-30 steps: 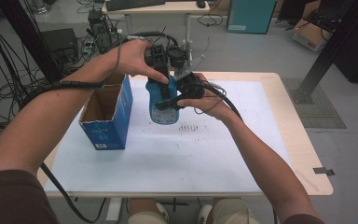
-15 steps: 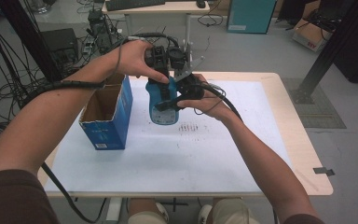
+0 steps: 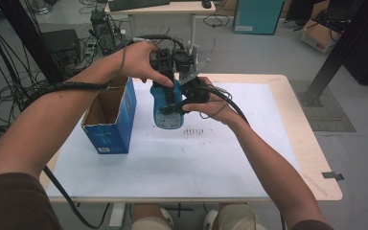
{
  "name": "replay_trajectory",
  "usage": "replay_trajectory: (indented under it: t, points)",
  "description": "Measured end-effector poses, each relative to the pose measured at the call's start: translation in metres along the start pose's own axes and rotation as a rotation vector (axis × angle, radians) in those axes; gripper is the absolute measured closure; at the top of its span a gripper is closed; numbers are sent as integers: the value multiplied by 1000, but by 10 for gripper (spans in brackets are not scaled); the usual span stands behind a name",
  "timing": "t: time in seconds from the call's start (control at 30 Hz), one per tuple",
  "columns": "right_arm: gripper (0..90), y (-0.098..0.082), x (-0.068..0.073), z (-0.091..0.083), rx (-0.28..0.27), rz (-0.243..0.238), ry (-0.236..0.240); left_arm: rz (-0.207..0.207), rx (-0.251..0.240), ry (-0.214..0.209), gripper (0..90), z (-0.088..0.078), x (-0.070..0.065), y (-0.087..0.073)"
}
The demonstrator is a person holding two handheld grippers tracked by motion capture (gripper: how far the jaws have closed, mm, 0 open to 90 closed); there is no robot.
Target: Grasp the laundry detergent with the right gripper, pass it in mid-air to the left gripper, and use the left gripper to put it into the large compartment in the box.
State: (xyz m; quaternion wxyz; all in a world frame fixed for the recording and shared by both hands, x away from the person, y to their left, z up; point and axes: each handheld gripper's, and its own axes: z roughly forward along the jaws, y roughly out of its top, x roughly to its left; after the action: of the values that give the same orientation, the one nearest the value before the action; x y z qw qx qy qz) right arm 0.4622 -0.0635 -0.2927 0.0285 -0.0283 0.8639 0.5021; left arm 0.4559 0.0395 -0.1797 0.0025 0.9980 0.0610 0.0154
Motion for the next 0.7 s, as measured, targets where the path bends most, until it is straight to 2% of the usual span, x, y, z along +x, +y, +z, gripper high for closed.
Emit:
replay_trajectory:
  t: [0.2,0.3,0.4,0.47,0.67,0.7]
  points:
    - [436,-1,1,1,13,16,9,0,-2,1,361,3,0,0]
    - [436,-2,1,1,12,16,11,-1,5,-11,361,2,0,0]
    - [435,-2,1,1,8,12,11,6,-1,1,362,3,0,-1]
    - [435,-2,0,2,3,3,12,2,5,-17,362,2,1,-1]
    - [432,-2,0,4,-2,10,21,2,14,-22,362,2,1,-2]
    - [432,-2,-1,6,-23,-19,15,3,19,-17,362,2,1,-2]
